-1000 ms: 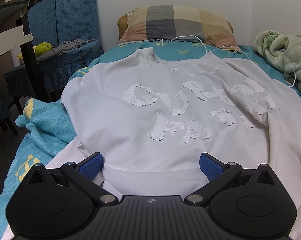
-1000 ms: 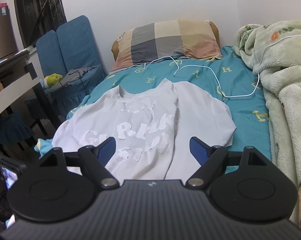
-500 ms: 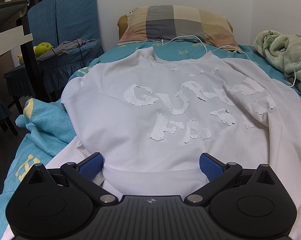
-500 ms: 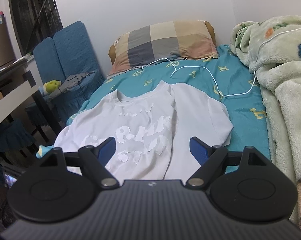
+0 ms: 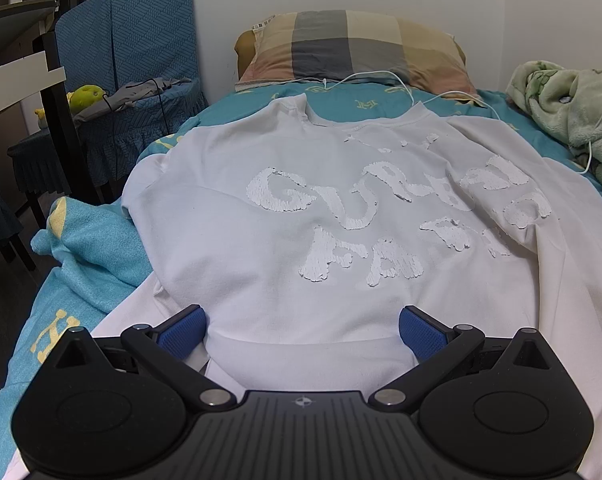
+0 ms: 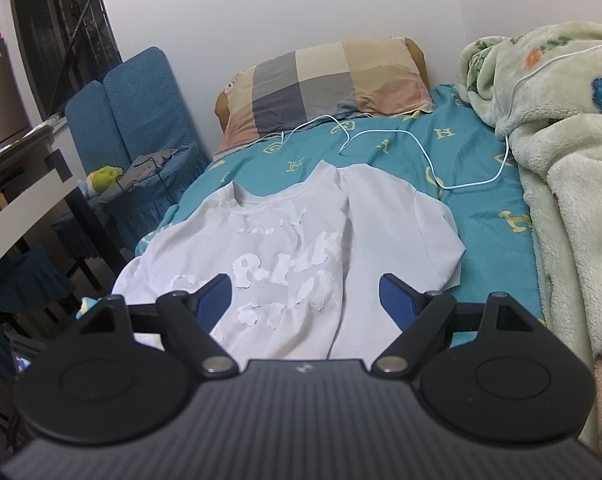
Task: Fold clothes
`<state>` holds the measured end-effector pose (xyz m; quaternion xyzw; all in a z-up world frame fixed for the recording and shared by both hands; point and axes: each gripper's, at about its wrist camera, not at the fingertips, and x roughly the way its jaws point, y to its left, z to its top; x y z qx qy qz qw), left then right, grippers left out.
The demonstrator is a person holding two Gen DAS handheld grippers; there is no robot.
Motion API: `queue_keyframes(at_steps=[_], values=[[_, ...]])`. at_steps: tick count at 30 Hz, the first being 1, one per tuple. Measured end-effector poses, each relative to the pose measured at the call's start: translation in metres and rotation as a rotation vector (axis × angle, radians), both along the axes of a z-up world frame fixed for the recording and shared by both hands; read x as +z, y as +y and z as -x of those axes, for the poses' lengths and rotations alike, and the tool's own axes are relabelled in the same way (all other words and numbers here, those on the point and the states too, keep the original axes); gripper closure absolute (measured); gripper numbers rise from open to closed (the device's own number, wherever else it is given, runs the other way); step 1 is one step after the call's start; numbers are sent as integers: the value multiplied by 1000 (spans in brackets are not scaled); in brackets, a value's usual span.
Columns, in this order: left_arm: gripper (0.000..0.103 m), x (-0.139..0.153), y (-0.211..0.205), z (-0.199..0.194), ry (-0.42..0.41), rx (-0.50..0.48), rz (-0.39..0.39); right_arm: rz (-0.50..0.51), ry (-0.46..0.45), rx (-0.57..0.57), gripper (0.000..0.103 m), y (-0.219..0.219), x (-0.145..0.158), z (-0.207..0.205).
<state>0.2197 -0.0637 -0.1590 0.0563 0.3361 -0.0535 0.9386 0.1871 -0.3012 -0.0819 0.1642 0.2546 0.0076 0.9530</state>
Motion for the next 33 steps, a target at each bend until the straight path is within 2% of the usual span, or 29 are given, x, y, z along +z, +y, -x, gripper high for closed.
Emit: queue_keyframes(at_steps=[21,24,27,30,33], values=[[0,-1,-1,0,-1,1,0,-40,23,9,21,0,-7,-5],[0,5,1,-1,24,-37,-8,-42,34,9,21,0,-11,-9],[0,22,15,-2,57,-91,84,-46,42,14,21,3,-13,-11],[0,58,36,0,15,-94,218,-51,38,29,21,5,-13,-11],[0,94,71,-11,-5,-28,424,-59,29,47,21,8,-13,-12]])
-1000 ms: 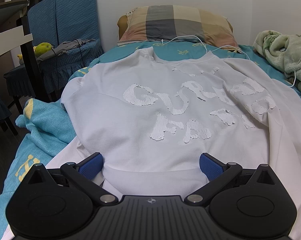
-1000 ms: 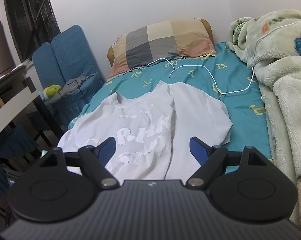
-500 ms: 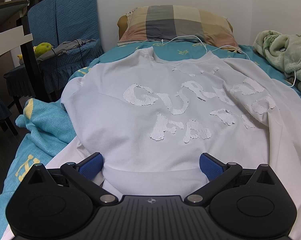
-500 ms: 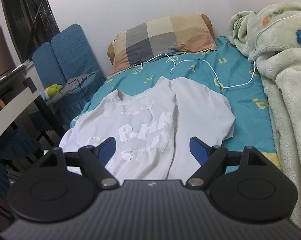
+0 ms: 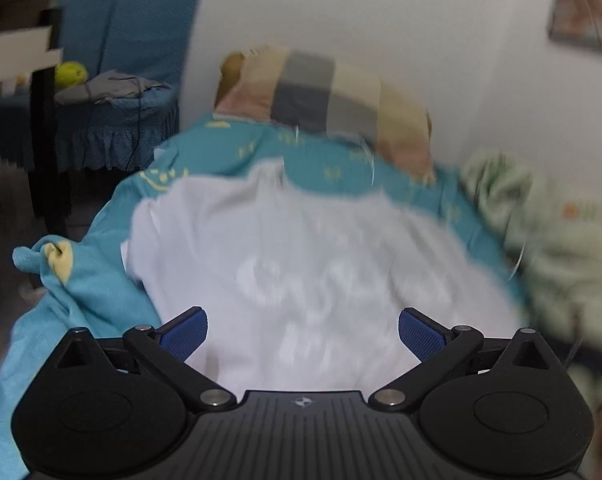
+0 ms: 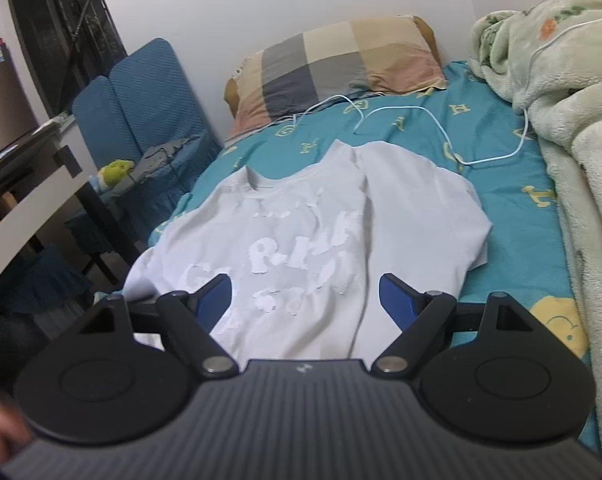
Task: Fold clothes
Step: 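Grasp the T-shirt edge with the right gripper and release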
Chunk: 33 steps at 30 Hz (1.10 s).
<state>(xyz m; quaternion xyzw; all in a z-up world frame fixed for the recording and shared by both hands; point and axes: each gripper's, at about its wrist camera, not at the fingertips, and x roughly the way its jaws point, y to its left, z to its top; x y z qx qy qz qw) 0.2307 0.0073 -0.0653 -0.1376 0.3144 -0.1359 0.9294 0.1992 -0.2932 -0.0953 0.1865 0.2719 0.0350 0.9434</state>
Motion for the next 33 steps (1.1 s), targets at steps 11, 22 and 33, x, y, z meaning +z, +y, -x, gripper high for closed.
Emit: queue_keyframes(at_steps=[11,22,33], values=[[0,51,89,-36,63,118,190,105,11,265,21,74,-16,-41],[4,31,181,-34,98,245,355,143,42,409,35,232,-36,-161],[6,29,208,-23,45,263,442,153,89,242,97,200,-33,-187]])
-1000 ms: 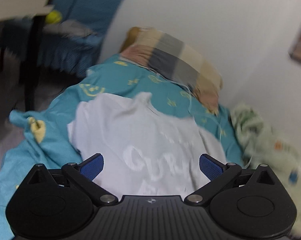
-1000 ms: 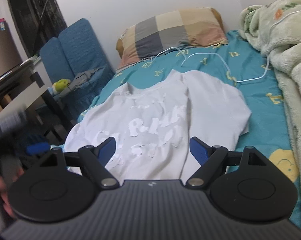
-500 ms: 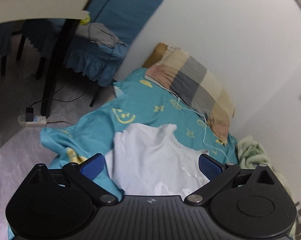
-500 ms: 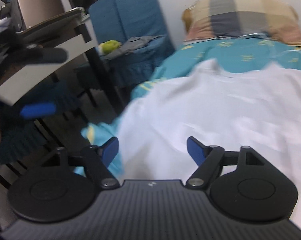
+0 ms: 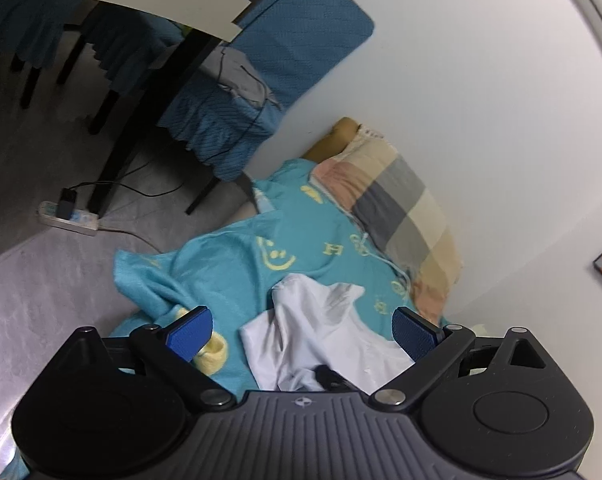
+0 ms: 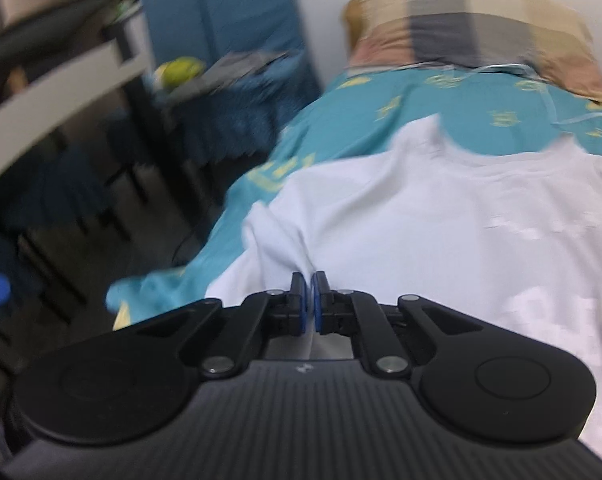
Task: Fold clothes
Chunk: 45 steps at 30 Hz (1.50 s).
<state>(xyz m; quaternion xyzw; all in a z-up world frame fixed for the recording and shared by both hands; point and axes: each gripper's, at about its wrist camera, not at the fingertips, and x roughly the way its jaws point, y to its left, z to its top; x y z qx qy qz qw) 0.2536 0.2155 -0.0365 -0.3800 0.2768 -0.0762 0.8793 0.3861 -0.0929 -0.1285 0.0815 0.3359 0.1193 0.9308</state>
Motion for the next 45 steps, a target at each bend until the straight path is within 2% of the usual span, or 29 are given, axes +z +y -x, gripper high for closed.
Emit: queue_keyframes(at_steps=[4,7,10,12,16,18,19,20,21,22,23,24,27,30,32,35,38,39,40,41,45], values=[[6,-5,-5,2,-3,12,58,-18,0,-128,97,-45,1,7],[6,-11,-11,-1,1,-1,92,-39,71,-200,97,-73,-16,7],[6,-19,-19,-5,9,-17,114,-48,122,-193,96,-86,-31,14],[8,-27,-25,-8,20,-29,140,-107,142,-174,94,-93,-29,23],[12,-45,-42,-14,43,-47,203,-142,146,-122,92,-104,-2,55],[14,-53,-53,-18,43,-61,207,-161,146,-107,91,-111,13,81],[14,-57,-59,-20,42,-68,204,-173,147,-101,85,-115,21,97],[14,-61,-64,-23,43,-75,199,-177,154,-90,71,-117,27,114],[14,-67,-69,-27,48,-81,192,-181,159,-78,61,-119,32,130],[18,-73,-74,-31,53,-87,185,-184,152,-68,43,-122,36,147],[22,-78,-79,-36,58,-93,179,-188,143,-57,33,-124,39,163],[26,-84,-83,-39,64,-97,183,-201,119,-53,33,-128,42,176],[27,-97,-93,-42,79,-117,211,-263,65,-88,33,-140,43,200],[27,-103,-107,-42,81,-144,161,-300,59,-90,33,-141,39,195],[27,-109,-114,-46,81,-162,159,-297,54,-76,33,-140,37,189],[38,-118,-122,-59,90,-182,133,-291,33,-75,33,-142,34,184],[57,-126,-126,-71,88,-160,140,-310,52,-100,33,-153,24,177],[70,-128,-127,-74,85,-149,136,-319,55,-110,33,-157,22,175],[93,-127,-128,-77,81,-142,124,-327,58,-120,33,-160,19,174],[102,-126,-129,-79,76,-135,111,-329,57,-131,33,-164,18,173],[101,-109,-115,-76,45,-64,83,-347,52,-177,33,-177,18,170]])
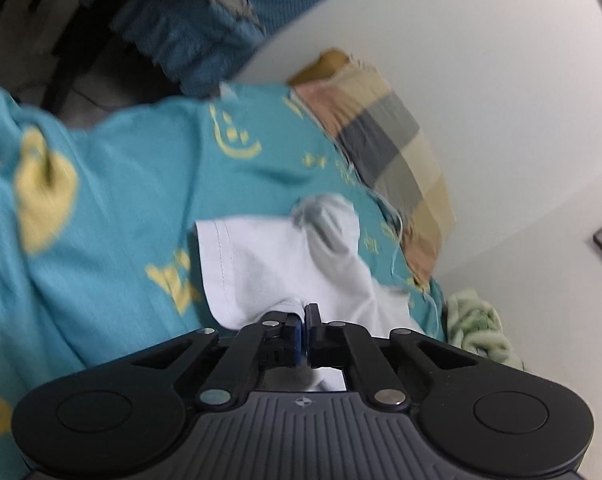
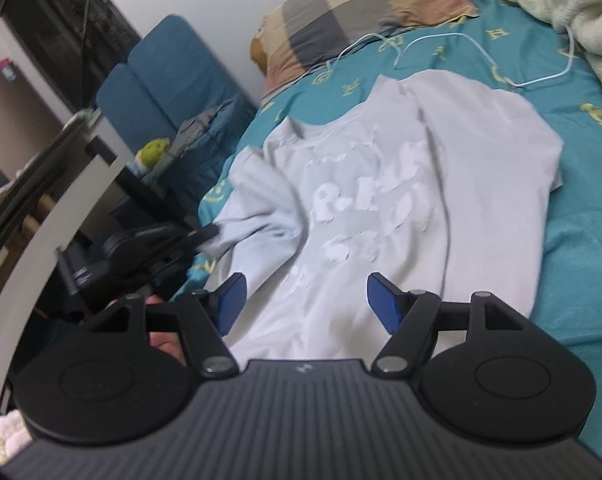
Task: Fold clothes
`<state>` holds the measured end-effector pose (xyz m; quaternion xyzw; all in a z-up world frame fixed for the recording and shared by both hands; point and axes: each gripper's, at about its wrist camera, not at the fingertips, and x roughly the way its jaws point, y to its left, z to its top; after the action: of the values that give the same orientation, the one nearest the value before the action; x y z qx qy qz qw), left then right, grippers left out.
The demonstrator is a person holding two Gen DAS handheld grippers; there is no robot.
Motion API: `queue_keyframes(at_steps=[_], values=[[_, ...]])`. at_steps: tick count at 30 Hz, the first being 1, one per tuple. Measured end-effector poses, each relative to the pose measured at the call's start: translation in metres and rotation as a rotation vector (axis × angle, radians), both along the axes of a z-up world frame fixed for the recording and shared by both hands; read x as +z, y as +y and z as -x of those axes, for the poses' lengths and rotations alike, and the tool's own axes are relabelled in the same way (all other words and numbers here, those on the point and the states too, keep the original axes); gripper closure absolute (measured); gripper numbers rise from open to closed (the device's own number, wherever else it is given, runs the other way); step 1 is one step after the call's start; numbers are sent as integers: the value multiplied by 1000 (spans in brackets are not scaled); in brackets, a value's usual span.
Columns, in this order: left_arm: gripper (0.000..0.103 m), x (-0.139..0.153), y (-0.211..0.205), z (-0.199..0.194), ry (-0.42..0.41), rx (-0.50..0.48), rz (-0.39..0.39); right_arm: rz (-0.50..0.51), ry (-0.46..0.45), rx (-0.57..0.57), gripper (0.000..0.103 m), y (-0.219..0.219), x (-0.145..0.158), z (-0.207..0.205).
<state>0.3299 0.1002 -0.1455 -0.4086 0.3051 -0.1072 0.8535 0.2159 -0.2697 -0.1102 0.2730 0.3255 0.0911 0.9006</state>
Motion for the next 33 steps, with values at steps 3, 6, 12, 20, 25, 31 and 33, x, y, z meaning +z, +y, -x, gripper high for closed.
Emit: queue_keyframes(at_steps=[3,6,12,20,25,31,33], values=[[102,24,26,0,-25,72,-16,-4,-9,-25,33,-5,3,0],[102,53,53,-7,-46,134,-67,-6,-15,-37,33,-7,5,1],[102,105,90,-66,-44,189,-359,23,-9,-40,33,-3,2,-3],[97,63,95,-102,44,131,-485,67,18,-55,33,-5,-9,-16],[60,64,80,-76,30,75,-570,95,5,-58,33,-8,-6,-14],[40,98,42,-9,-20,-15,-638,145,-52,-77,33,-12,11,0],[38,110,25,20,-47,-51,-646,160,-69,-81,33,-14,16,5]])
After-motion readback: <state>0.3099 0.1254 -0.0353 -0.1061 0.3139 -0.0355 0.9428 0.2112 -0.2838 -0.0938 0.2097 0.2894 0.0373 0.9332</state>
